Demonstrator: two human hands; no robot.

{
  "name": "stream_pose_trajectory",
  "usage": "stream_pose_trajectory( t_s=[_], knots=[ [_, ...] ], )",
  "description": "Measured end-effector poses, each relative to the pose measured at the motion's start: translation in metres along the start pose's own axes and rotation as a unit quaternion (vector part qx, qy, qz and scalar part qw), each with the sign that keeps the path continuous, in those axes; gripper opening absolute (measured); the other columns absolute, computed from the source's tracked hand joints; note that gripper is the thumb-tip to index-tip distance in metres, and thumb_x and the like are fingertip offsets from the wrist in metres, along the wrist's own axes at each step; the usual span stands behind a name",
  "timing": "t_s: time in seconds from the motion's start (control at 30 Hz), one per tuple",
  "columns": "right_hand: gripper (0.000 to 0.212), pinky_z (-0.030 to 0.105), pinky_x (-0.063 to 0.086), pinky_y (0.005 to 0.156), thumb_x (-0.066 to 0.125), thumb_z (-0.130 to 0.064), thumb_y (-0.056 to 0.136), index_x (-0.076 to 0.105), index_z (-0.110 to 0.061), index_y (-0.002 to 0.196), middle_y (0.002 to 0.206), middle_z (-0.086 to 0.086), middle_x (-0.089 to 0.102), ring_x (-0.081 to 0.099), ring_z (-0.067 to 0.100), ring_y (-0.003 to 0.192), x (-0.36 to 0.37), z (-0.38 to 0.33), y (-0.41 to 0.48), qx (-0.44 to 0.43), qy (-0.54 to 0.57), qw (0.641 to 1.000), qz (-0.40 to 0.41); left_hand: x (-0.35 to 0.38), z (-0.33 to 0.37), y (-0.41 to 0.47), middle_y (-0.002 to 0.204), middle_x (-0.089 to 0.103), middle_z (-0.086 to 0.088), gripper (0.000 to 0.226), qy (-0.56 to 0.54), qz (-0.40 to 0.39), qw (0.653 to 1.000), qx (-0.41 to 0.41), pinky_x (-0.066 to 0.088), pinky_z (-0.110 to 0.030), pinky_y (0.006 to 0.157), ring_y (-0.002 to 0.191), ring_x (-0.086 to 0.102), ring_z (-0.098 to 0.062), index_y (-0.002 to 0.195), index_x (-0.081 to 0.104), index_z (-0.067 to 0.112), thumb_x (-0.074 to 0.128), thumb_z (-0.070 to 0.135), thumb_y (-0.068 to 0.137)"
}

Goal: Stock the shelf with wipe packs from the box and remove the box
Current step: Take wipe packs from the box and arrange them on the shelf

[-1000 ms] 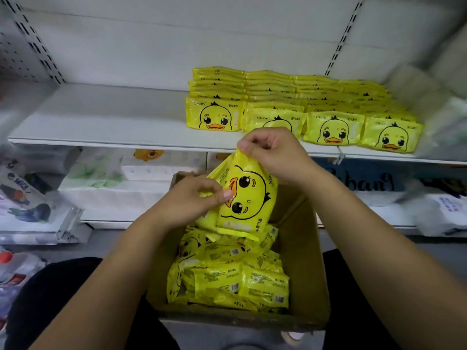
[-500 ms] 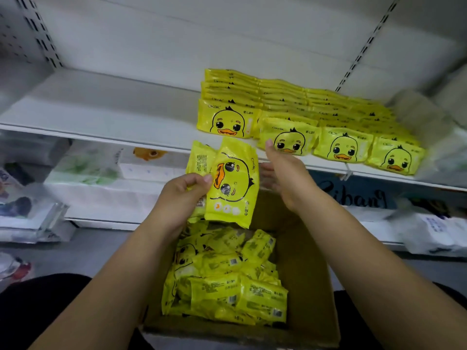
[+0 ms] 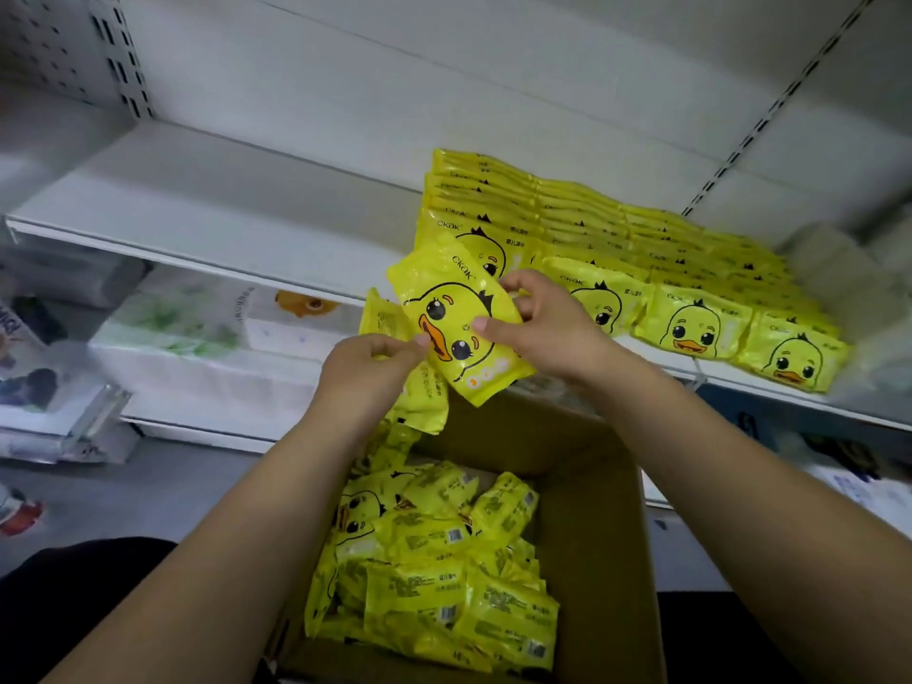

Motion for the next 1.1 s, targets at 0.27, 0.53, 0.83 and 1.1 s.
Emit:
stream_pose_trajectory(
  t_s=[0.27, 0.53, 0.83, 1.1],
  knots=[
    [0.051, 0.023, 0.038, 0.087, 0.081, -0.017, 0.085, 0.058, -0.012, 0.13, 0.133, 0.012, 0.061, 0.053, 0.023, 0.128, -0.02, -0.027, 0.082, -0.086, -0.236, 0.968, 0.029, -0.043, 0.004, 0.03, 0.109, 0.065, 0.002, 0.019, -0.091, 0.135, 0.987, -0.002, 0.059, -0.047, 0.089, 0.098, 0.067, -0.021, 0.096, 0.069, 0.028, 0.079, 0.015, 0.086],
    [0.051, 0.041, 0.047, 0.094, 0.077, -0.025, 0.087, 0.058, -0.016, 0.134, 0.133, 0.011, 0.06, 0.052, 0.032, 0.124, -0.014, -0.026, 0.124, -0.158, -0.422, 0.891, 0.06, -0.037, 0.009, 0.036, 0.12, 0.061, -0.001, 0.043, -0.142, 0.131, 0.981, -0.001, 0.057, -0.033, 0.08, 0.094, 0.065, -0.018, 0.122, 0.059, 0.026, 0.079, 0.01, 0.087],
    [0.044, 0.039, 0.045, 0.091, 0.079, -0.028, 0.085, 0.061, -0.01, 0.12, 0.119, 0.01, 0.058, 0.053, 0.029, 0.112, -0.025, -0.034, 0.095, -0.231, -0.349, 0.887, 0.195, -0.026, 0.005, 0.039, 0.13, 0.055, 0.003, 0.106, -0.183, 0.057, 0.981, -0.038, 0.052, -0.036, 0.088, 0.113, 0.064, -0.022, 0.158, 0.011, 0.038, 0.079, 0.002, 0.085],
    [0.039, 0.027, 0.056, 0.088, 0.066, -0.047, 0.093, 0.061, -0.017, 0.118, 0.114, 0.0, 0.071, 0.069, 0.012, 0.102, 0.015, 0.022, 0.017, 0.018, 0.103, 0.993, 0.059, 0.001, 0.007, 0.025, 0.114, 0.075, 0.0, 0.08, -0.126, -0.096, 0.986, -0.053, 0.055, -0.058, 0.097, 0.104, 0.073, -0.031, 0.14, 0.049, 0.022, 0.089, 0.007, 0.072]
  ],
)
Point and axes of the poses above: each hand's wrist, its own y-axis towards the middle knuckle, its own x-axis out of the palm, z = x × y, the point moved 9 cm from there along y, towards the middle knuckle
